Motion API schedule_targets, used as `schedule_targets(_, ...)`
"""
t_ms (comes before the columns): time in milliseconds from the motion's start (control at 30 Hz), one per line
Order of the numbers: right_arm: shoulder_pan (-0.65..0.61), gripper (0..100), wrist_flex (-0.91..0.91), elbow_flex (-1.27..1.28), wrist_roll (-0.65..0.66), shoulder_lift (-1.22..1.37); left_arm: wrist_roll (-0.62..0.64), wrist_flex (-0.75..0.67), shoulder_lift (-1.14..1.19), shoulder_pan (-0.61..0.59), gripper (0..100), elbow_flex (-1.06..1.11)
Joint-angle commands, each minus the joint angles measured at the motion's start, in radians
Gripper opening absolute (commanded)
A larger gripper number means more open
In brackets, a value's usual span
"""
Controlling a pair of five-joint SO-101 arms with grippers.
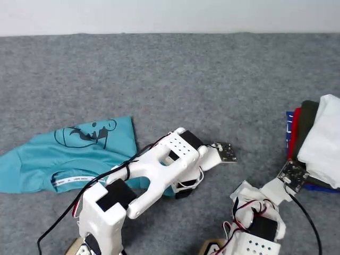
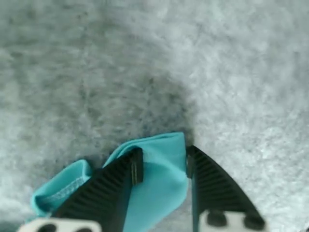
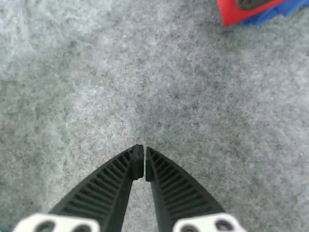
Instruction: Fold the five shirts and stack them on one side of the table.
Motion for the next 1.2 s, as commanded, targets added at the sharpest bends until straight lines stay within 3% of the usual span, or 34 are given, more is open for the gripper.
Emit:
schedule_targets(0, 0.012, 1.2, 0.001, 0.014, -0.012, -0.013, 0.055, -0.035, 0.0, 0.009, 14, -0.021)
schedule_targets(133, 0.012, 1.2, 0.001, 0.014, -0.012, -0.013, 0.055, -0.044, -0.009, 0.034, 1, -0.018)
schedule_targets(267, 0.012, 1.2, 0.001, 0.014, -0.012, -0.013, 0.055, 0.014, -0.078, 0.011, 1, -0.05)
schedule_targets(500, 0.012, 1.2, 0.001, 0.014, -0.012, -0.013, 0.06, 0.115, -0.394, -0.072, 1, -0.082)
schedule_targets(800, 0.01, 1.1, 0.001, 0.014, -0.012, -0.013, 0.081, 0.161, -0.822, -0.382, 1, -0.073)
schedule_targets(1033, 0.005, 1.0, 0.001, 0.015, -0.011, -0.013, 0.081, 0.287, -0.899, -0.545, 1, -0.074)
schedule_targets(1167, -0.073, 1.3, 0.001, 0.015, -0.011, -0.013, 0.081, 0.298, -0.945, -0.617, 1, -0.076)
